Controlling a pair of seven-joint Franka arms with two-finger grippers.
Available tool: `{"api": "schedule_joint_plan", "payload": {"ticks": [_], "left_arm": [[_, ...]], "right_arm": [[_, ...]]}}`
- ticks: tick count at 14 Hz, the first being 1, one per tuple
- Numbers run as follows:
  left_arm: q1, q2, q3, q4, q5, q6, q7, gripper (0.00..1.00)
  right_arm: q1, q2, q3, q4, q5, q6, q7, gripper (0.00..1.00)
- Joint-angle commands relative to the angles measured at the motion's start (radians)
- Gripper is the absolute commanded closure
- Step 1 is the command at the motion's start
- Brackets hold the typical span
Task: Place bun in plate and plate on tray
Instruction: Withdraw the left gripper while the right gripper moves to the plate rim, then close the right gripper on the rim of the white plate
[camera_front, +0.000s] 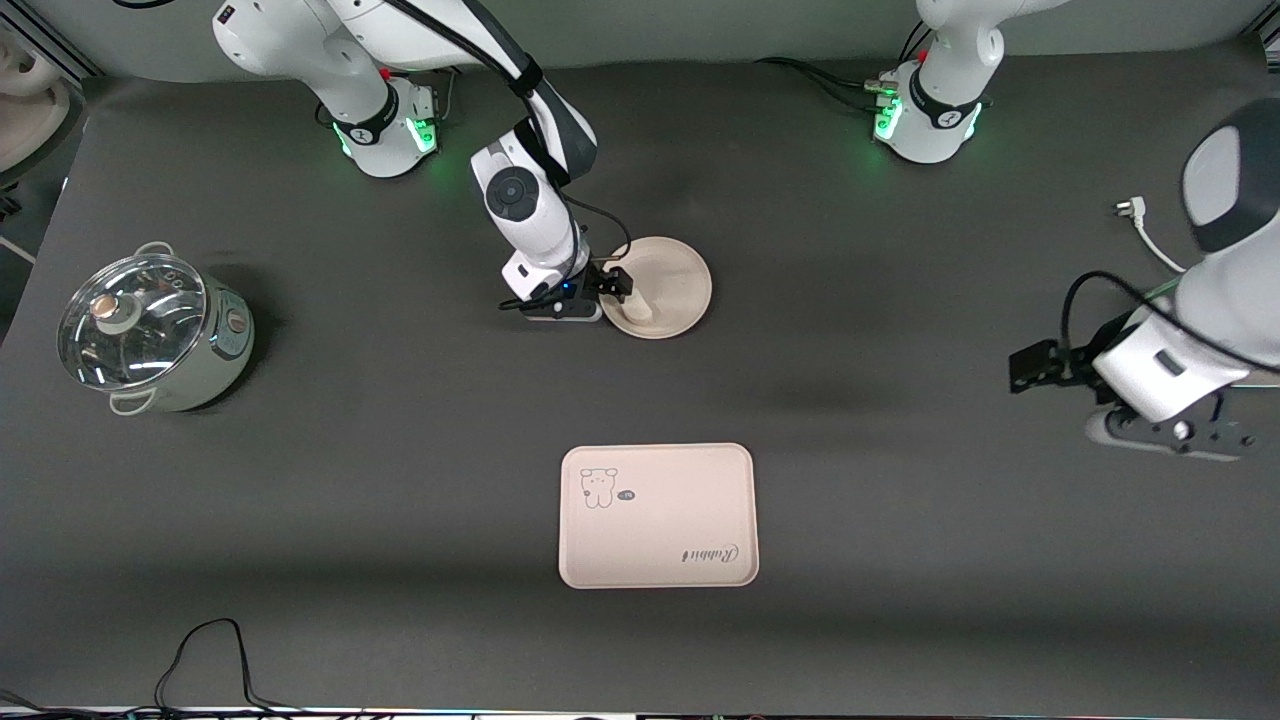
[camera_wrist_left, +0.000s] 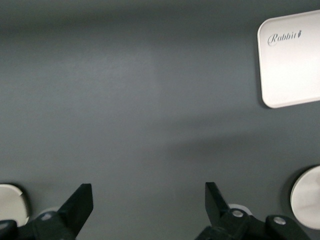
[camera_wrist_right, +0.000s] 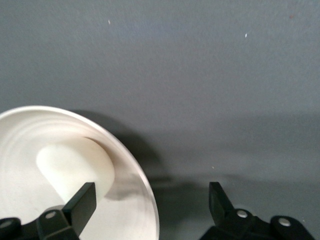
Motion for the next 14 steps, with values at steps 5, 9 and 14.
{"api": "schedule_joint_plan", "payload": {"ticks": [5, 9, 14], "left_arm": [[-0.034, -0.342, 0.121, -0.308, -0.044, -0.008, 0.108, 0.00], [-0.031, -0.399, 0.124, -0.359, -0.056, -0.007, 0.100, 0.00], [-0.030, -0.398, 0.124, -0.354, -0.056, -0.007, 0.088, 0.00]], "right_arm": [[0.035, -0.011, -0.004, -0.026, 0.009, -0.008, 0.015, 0.00], [0.025, -0.020, -0.007, -0.043, 0.009, -0.017, -0.065, 0.00], [0.020, -0.025, -0.012, -0.031, 0.012, -0.019, -0.060, 0.00]]}}
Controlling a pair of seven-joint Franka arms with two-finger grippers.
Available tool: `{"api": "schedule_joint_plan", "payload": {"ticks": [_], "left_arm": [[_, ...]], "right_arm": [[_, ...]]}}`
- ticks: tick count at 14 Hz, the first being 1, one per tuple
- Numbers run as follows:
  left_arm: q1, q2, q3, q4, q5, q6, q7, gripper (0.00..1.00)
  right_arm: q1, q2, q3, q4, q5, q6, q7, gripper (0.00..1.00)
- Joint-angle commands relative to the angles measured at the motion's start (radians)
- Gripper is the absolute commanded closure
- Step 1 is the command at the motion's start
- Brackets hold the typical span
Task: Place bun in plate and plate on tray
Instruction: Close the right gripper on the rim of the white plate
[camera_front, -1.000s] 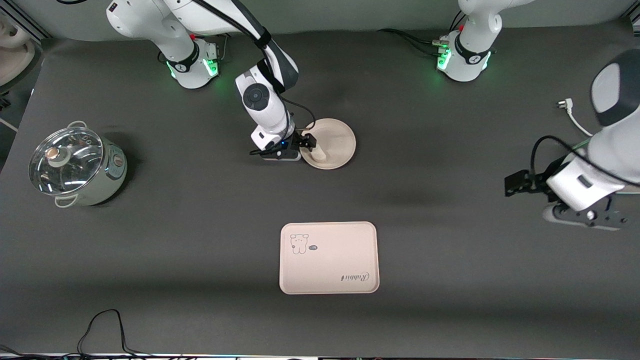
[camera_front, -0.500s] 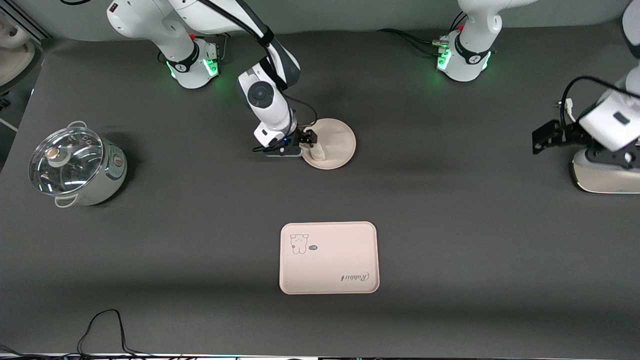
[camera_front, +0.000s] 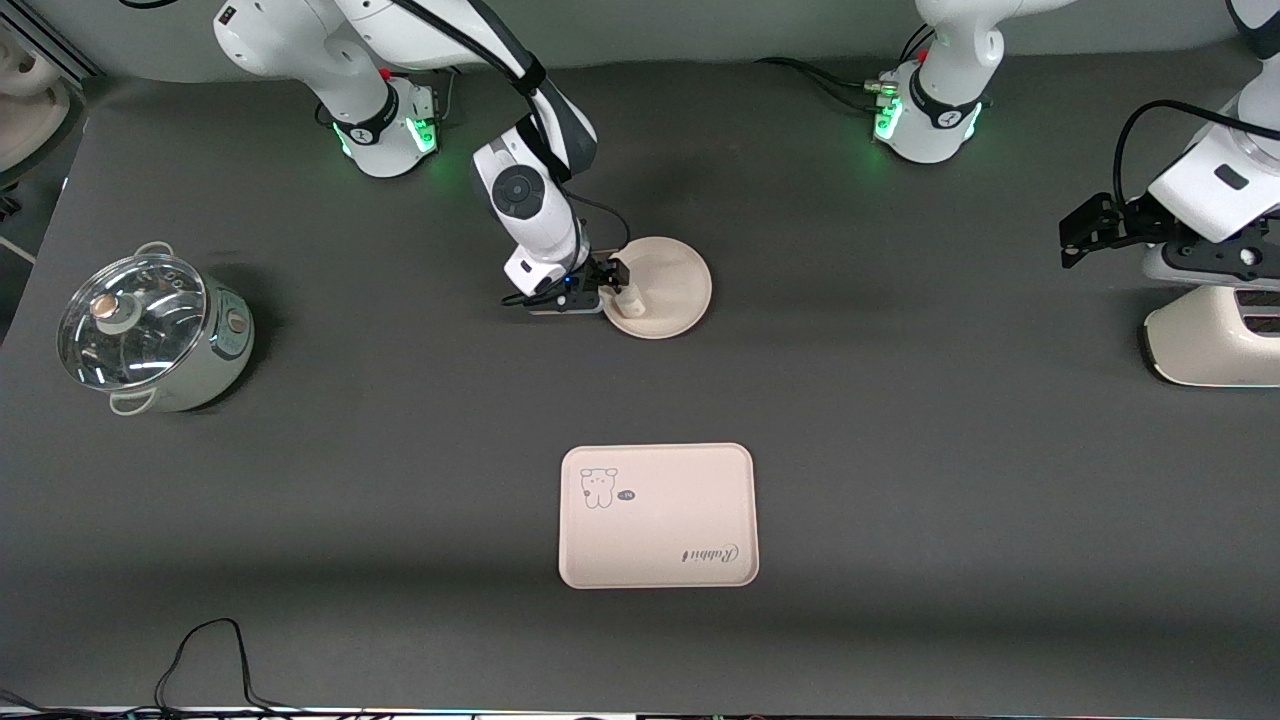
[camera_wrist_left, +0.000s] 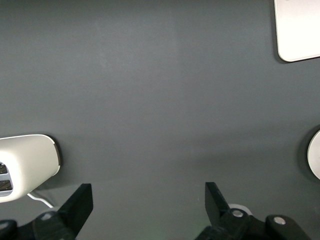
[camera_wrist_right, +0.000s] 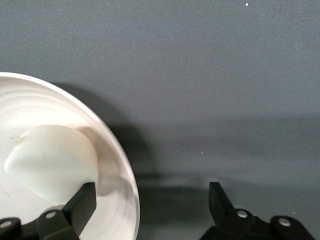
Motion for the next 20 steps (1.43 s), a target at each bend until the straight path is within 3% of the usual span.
{"api": "schedule_joint_plan", "payload": {"ticks": [1, 6, 10, 14, 20], "left_arm": [[-0.003, -0.019, 0.016, -0.020, -0.013, 0.018, -0.001, 0.00], [0.002, -0.009, 0.011, 0.008, -0.008, -0.005, -0.190, 0.00], [-0.009, 0.008, 0.008, 0.015, -0.004, -0.012, -0.176, 0.00], [-0.010, 0.031, 0.004, 0.037, -0.004, 0.002, -0.168, 0.00], [-0.007, 0.045, 0.005, 0.051, -0.007, -0.015, -0.104, 0.00]], "right_arm": [[-0.007, -0.031, -0.006, -0.002, 0.012, -0.008, -0.020, 0.00], [-0.025, -0.062, -0.011, 0.000, 0.012, -0.073, -0.035, 0.01], [-0.020, -0.043, -0.008, 0.020, 0.014, -0.069, -0.020, 0.30], [-0.019, -0.039, -0.004, 0.027, 0.021, -0.069, -0.018, 0.48], [-0.013, -0.005, -0.001, 0.040, 0.021, -0.057, -0.018, 0.48]]}}
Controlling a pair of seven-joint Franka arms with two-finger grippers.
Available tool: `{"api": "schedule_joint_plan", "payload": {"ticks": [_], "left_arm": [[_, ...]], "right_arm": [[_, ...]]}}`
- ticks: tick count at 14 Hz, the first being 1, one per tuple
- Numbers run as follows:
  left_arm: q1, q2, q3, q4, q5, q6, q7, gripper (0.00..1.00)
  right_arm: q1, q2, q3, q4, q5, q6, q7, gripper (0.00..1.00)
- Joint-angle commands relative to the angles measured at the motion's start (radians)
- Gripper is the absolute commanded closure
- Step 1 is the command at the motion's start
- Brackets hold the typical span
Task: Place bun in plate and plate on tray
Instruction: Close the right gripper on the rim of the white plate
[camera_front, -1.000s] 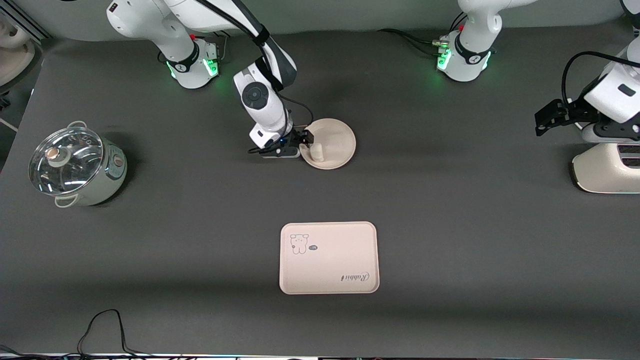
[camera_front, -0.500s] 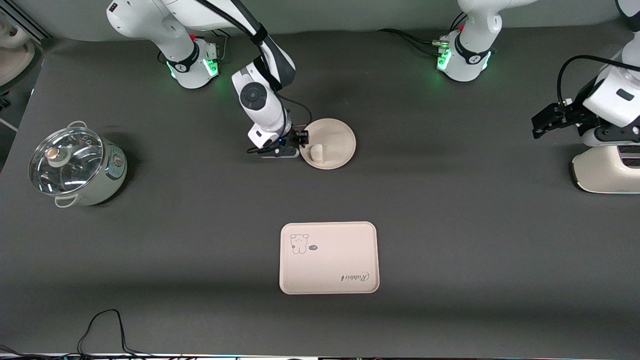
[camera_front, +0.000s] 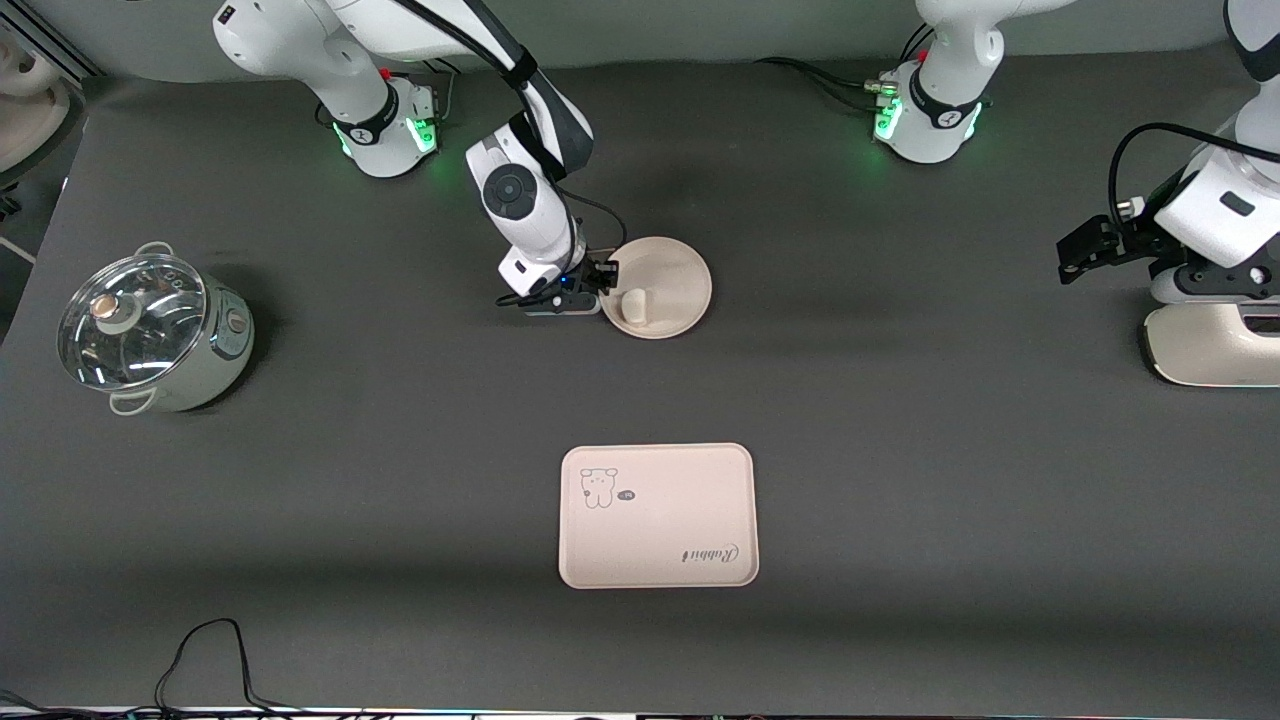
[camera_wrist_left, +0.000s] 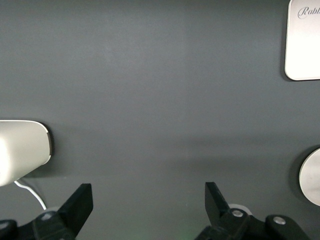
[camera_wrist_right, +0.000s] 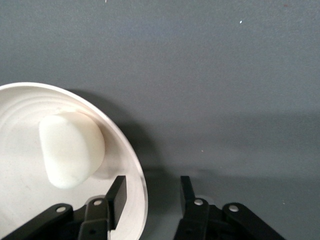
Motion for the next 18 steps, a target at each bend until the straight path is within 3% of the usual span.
{"api": "schedule_joint_plan", "payload": {"ticks": [1, 3, 12, 18], "left_arm": [[-0.006, 0.010, 0.005, 0.031, -0.006, -0.020, 0.012, 0.00], [-0.003, 0.010, 0.005, 0.031, -0.006, -0.020, 0.009, 0.00], [-0.006, 0.011, 0.006, 0.043, 0.003, -0.024, 0.005, 0.00], [-0.012, 0.044, 0.003, 0.066, 0.003, -0.029, 0.016, 0.00]], "right_arm": [[0.006, 0.034, 0.004, 0.026, 0.023, 0.017, -0.007, 0.48], [0.006, 0.034, 0.005, 0.027, 0.023, 0.017, 0.002, 0.49], [0.006, 0.036, 0.007, 0.049, 0.023, 0.012, 0.021, 0.84], [0.009, 0.065, 0.012, 0.051, 0.023, 0.045, 0.022, 0.83]]}}
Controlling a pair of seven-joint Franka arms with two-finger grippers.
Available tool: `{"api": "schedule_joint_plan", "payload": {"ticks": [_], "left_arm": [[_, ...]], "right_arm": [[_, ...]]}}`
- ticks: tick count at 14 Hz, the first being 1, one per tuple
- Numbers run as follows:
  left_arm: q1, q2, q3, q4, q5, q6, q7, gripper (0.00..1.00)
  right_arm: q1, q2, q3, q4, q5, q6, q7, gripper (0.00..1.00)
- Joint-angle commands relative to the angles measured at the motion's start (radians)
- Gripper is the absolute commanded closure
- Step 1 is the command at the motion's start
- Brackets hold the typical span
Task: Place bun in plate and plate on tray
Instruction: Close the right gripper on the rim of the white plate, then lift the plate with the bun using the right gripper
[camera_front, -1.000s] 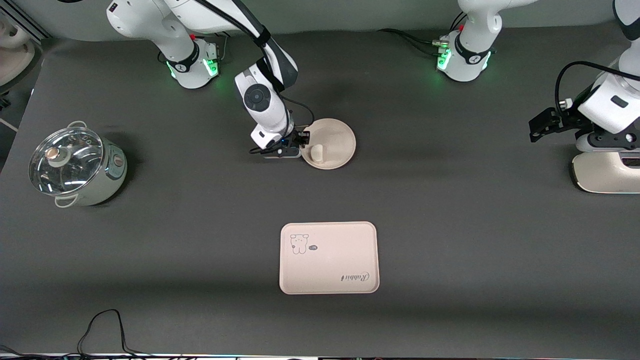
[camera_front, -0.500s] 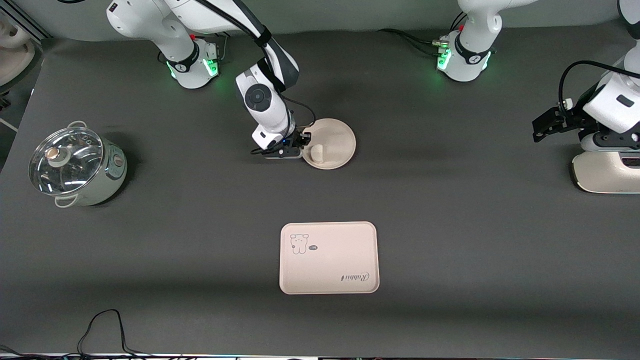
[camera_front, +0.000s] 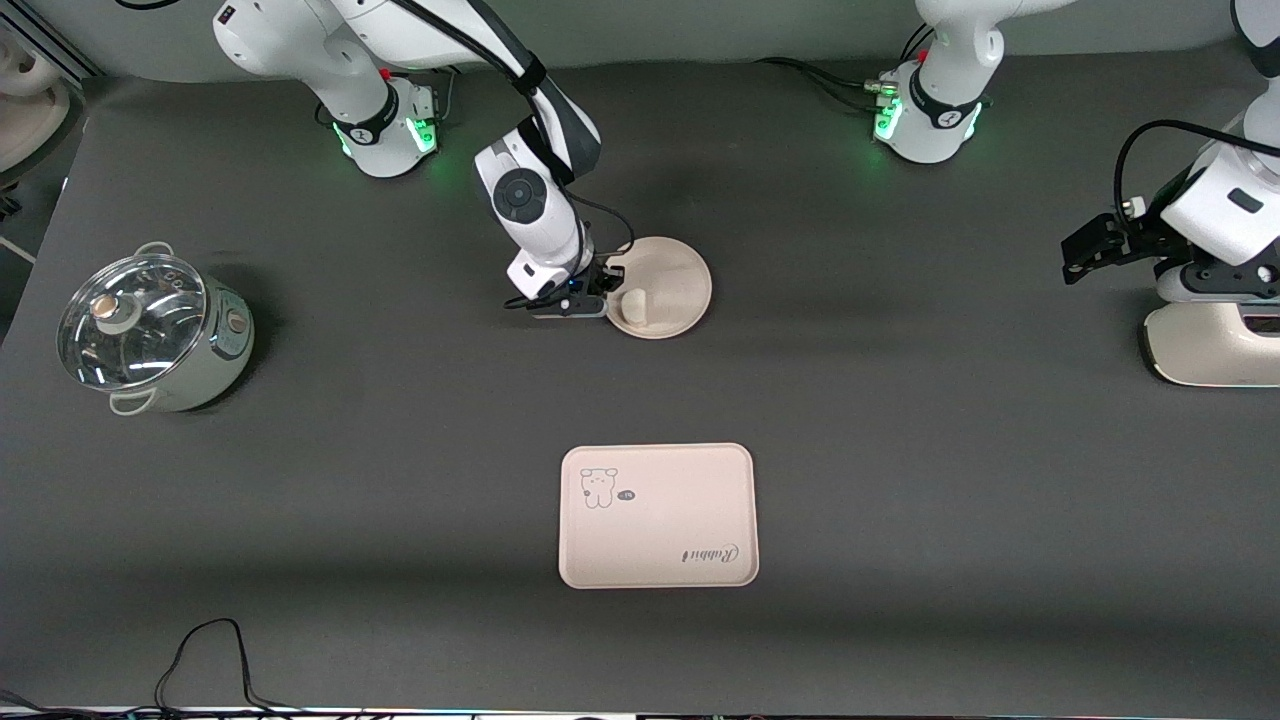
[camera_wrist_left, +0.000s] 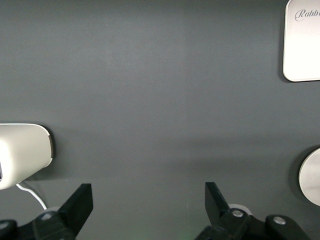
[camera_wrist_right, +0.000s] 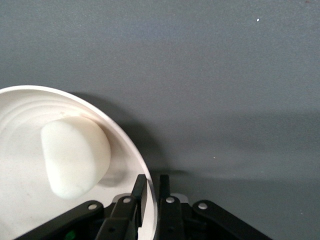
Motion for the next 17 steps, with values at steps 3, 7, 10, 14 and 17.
{"api": "schedule_joint_plan", "payload": {"ticks": [3, 7, 10, 14, 17], "left_arm": [[-0.008, 0.079, 0.003, 0.084, 0.000, -0.054, 0.014, 0.00], [-0.015, 0.090, 0.003, 0.100, 0.003, -0.056, -0.003, 0.00], [-0.012, 0.096, 0.003, 0.100, 0.003, -0.057, -0.002, 0.00], [-0.014, 0.094, 0.003, 0.100, 0.000, -0.056, -0.002, 0.00], [-0.015, 0.094, 0.003, 0.100, 0.000, -0.056, -0.003, 0.00]], "right_arm": [[0.007, 0.019, 0.002, 0.023, 0.022, 0.017, 0.010, 1.00], [0.006, 0.013, 0.002, 0.023, 0.022, 0.011, 0.009, 1.00], [0.000, -0.009, 0.002, 0.022, 0.022, 0.008, 0.000, 1.00], [-0.048, -0.157, -0.007, 0.017, 0.022, -0.142, -0.084, 1.00], [-0.082, -0.245, -0.011, 0.013, 0.022, -0.207, -0.169, 1.00]]}}
